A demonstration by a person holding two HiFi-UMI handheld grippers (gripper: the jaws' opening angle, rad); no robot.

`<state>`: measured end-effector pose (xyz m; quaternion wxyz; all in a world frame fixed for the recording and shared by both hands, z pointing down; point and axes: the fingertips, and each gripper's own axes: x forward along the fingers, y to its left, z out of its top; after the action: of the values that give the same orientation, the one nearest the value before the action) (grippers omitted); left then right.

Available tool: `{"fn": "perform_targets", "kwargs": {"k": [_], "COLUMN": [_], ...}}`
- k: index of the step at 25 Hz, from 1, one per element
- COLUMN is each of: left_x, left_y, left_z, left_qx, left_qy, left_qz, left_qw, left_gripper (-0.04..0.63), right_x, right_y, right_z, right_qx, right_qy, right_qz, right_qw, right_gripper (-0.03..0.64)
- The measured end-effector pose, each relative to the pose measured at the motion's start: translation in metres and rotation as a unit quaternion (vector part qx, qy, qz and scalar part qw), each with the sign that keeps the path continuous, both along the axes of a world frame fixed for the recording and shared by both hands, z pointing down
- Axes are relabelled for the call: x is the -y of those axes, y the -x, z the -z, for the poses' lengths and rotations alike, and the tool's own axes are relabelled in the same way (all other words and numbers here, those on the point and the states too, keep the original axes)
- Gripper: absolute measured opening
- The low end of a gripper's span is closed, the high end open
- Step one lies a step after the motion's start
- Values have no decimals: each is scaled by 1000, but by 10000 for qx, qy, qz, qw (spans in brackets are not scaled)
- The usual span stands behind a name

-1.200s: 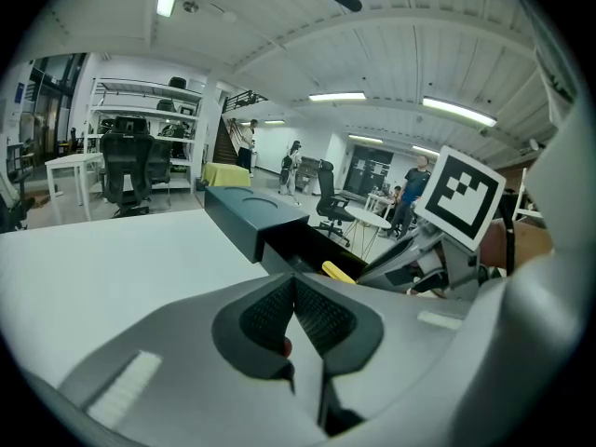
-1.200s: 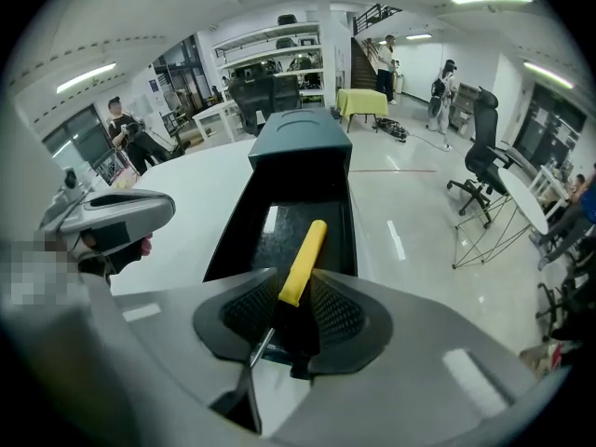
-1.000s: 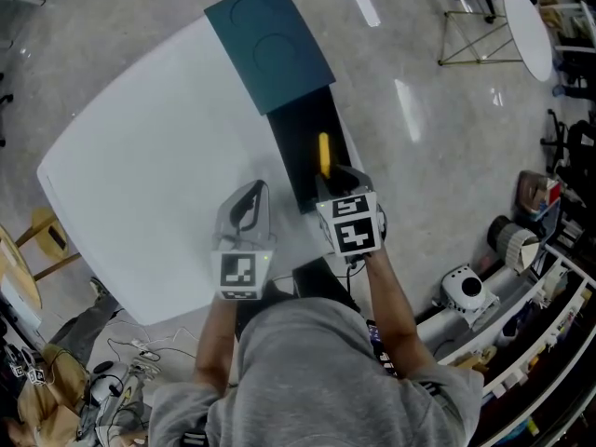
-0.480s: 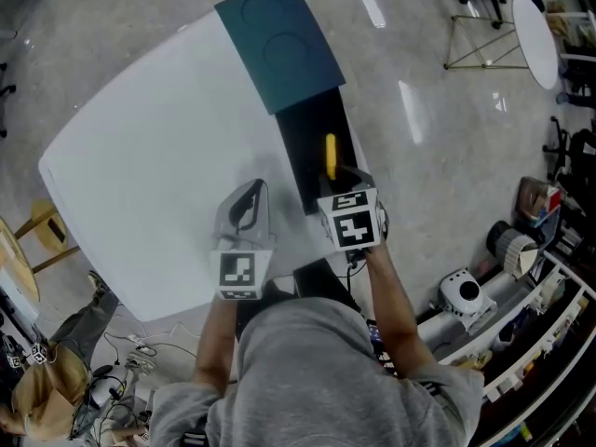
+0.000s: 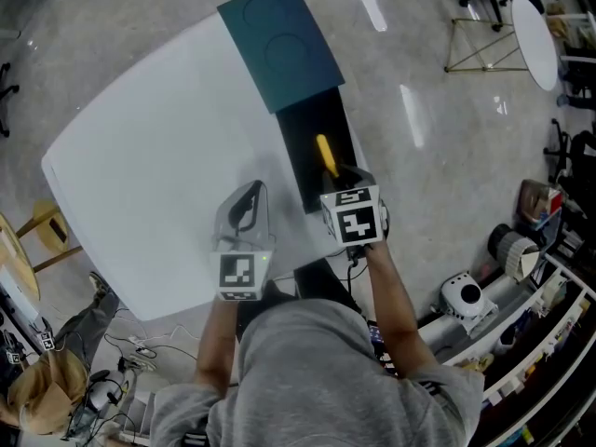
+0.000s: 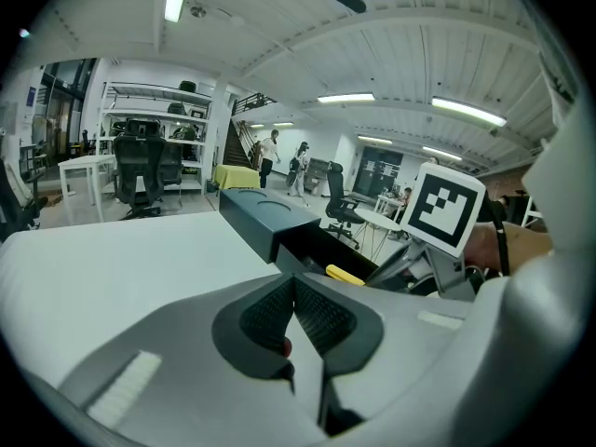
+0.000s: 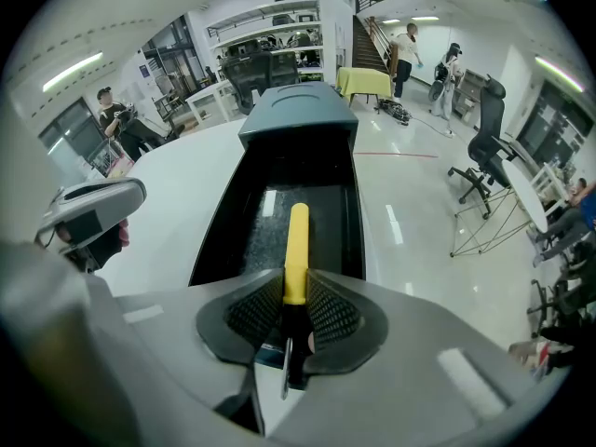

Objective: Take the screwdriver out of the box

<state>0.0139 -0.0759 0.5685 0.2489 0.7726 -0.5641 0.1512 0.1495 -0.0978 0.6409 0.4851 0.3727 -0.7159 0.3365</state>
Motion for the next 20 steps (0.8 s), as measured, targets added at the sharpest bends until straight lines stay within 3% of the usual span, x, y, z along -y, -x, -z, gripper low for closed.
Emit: {"fn": "perform_targets", "kwargs": {"k": [20], "left_x": [-17], "left_y": [-1], "left_z": [63], "left_qx": [262], "left_qy": [-518], "left_qz": [272], "left_qw": [9979], "left_gripper": [12], "right_x": [5], "right_y": [-4], "right_z": [69], "right_qx": [456], "right_qy": [-928], "right_qz": [236], "right_qw": [9944], "right_gripper": [77]}}
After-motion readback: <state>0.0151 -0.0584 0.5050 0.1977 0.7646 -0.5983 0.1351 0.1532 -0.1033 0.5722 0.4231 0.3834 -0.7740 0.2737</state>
